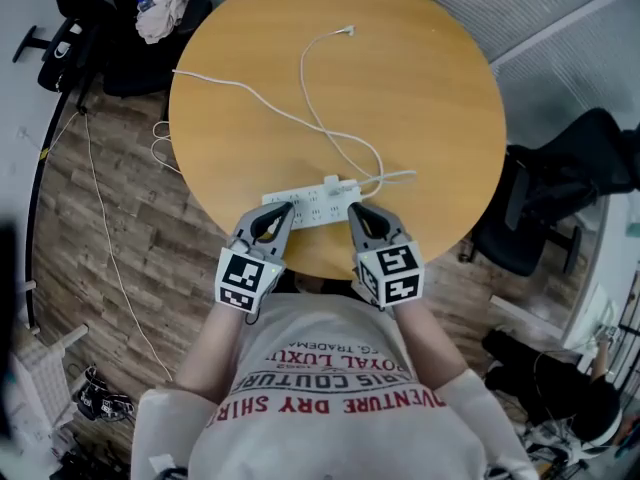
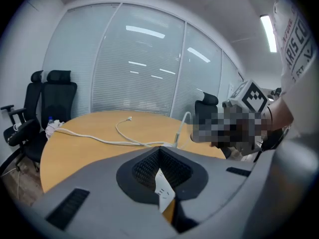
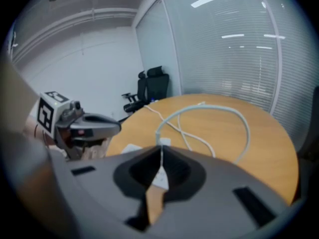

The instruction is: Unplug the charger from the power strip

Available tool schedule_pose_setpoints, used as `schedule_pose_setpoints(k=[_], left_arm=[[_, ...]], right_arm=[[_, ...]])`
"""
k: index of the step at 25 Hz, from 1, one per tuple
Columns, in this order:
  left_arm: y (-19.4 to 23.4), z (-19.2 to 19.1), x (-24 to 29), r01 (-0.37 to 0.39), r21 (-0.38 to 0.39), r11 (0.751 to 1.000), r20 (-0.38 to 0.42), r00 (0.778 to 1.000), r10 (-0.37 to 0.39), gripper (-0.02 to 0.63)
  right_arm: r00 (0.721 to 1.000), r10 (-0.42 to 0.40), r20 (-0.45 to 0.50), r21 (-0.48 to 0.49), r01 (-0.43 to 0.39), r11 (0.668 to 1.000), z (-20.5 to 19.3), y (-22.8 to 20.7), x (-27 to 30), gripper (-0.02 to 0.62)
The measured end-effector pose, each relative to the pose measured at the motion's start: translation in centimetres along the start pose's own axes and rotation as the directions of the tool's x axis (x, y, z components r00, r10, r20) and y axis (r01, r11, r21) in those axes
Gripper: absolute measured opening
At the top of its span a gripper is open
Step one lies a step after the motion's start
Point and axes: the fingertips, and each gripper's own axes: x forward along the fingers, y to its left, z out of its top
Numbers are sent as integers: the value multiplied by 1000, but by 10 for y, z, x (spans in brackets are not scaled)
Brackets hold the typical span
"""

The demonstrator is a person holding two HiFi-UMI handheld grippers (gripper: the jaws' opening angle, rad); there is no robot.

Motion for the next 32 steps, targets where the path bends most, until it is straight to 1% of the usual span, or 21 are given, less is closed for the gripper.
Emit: schedule_pose_setpoints(k=[2,4,7,8,9,10,12,16,18,22,24,28,29,30,31,32], left_arm=[[-2,-21,13,58,5,998,-66,996,-57,29],[-7,-43,25,114,24,993,-139,984,-109,29],[-10,-73,40,153,79,985,-243,961,-130,29],[-10,-81,45,164,88,983,-269,954,-135,29],[-11,-85,49,176,90,980,-288,947,-143,29],[-12,-89,54,188,87,978,-302,941,-153,29],[-13,-94,61,202,81,976,-338,927,-164,29],[-12,-103,68,216,93,972,-425,891,-158,29],[-12,-105,69,219,82,972,-439,884,-162,29],[-13,-105,69,226,37,973,-450,873,-185,29],[-13,-105,70,229,31,973,-449,873,-191,29],[-14,-104,70,232,44,972,-441,877,-190,29],[-14,-104,70,234,48,971,-440,878,-190,29],[-14,-104,71,236,50,971,-439,878,-191,29],[-14,-104,71,237,50,970,-439,878,-192,29],[-14,-104,71,238,50,970,-439,878,-193,29]], right_arm=[[999,-4,-33,11,4,1000,-8,1,8,29],[998,7,-56,29,-6,1000,-14,4,15,29],[997,17,-76,54,-13,998,-19,6,22,32],[996,17,-83,59,-12,998,-20,5,25,43],[996,17,-92,63,-11,998,-22,5,27,93],[995,17,-103,65,-10,998,-24,5,30,129],[992,11,-123,62,-4,998,-26,4,37,161],[986,-12,-166,44,20,999,-28,2,52,213],[981,-24,-190,39,33,999,-30,2,60,229],[969,-51,-242,33,60,998,-33,0,73,230],[960,-67,-271,36,80,996,-36,-2,79,229],[944,-111,-310,59,136,989,-39,-6,89,222],[940,-123,-318,60,149,987,-40,-7,91,218],[936,-136,-324,60,163,985,-41,-8,92,188],[933,-148,-329,58,176,983,-41,-9,93,170],[929,-157,-334,56,186,981,-41,-10,94,169]])
